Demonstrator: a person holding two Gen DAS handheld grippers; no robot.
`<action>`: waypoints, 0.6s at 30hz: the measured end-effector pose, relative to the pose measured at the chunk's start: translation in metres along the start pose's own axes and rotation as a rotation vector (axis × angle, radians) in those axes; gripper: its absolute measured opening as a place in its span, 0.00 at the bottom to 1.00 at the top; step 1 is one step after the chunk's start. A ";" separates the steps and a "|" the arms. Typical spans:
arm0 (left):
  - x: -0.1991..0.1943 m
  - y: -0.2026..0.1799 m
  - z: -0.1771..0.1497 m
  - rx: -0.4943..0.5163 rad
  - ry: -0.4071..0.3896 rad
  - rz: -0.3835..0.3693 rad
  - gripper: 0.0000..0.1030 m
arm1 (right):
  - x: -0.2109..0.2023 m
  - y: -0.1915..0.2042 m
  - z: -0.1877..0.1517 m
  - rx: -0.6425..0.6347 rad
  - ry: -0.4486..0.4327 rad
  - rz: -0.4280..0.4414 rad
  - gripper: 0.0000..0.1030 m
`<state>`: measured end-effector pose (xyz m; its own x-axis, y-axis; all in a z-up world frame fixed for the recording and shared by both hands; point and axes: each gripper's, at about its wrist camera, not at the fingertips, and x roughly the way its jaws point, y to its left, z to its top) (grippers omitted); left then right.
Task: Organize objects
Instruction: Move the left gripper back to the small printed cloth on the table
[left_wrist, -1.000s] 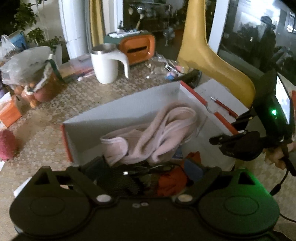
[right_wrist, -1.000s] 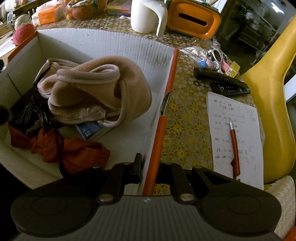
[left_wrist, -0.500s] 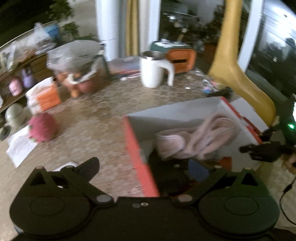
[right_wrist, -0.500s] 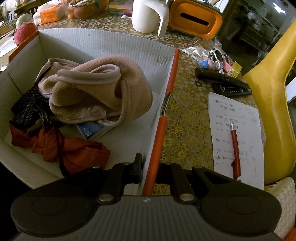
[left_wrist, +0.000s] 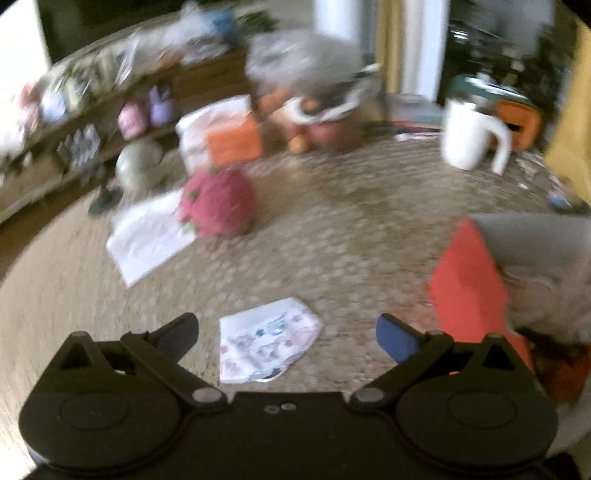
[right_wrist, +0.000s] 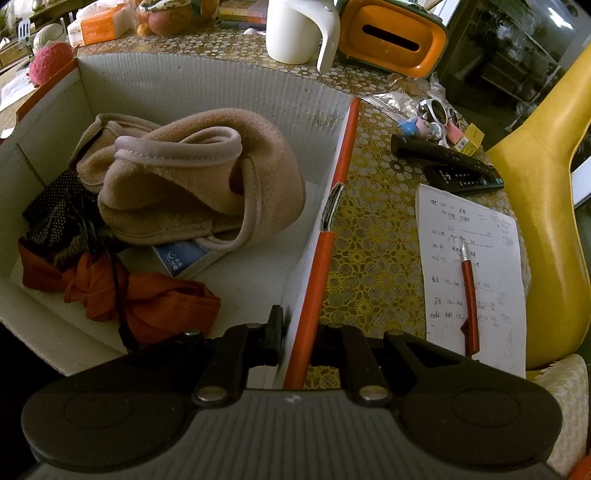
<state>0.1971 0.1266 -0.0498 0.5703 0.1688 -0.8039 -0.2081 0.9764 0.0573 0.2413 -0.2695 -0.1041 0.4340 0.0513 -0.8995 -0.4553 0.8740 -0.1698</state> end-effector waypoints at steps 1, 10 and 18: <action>0.007 0.007 0.001 -0.040 0.014 -0.004 0.99 | 0.000 0.000 0.000 -0.001 0.001 0.001 0.12; 0.054 0.021 0.002 -0.155 0.073 0.031 0.99 | 0.001 -0.002 0.001 -0.002 0.009 0.000 0.12; 0.088 0.022 -0.005 -0.154 0.131 0.054 0.99 | 0.001 -0.002 0.001 -0.001 0.014 0.001 0.12</action>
<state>0.2390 0.1618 -0.1218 0.4491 0.1920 -0.8726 -0.3605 0.9325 0.0197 0.2434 -0.2704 -0.1042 0.4224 0.0449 -0.9053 -0.4567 0.8733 -0.1698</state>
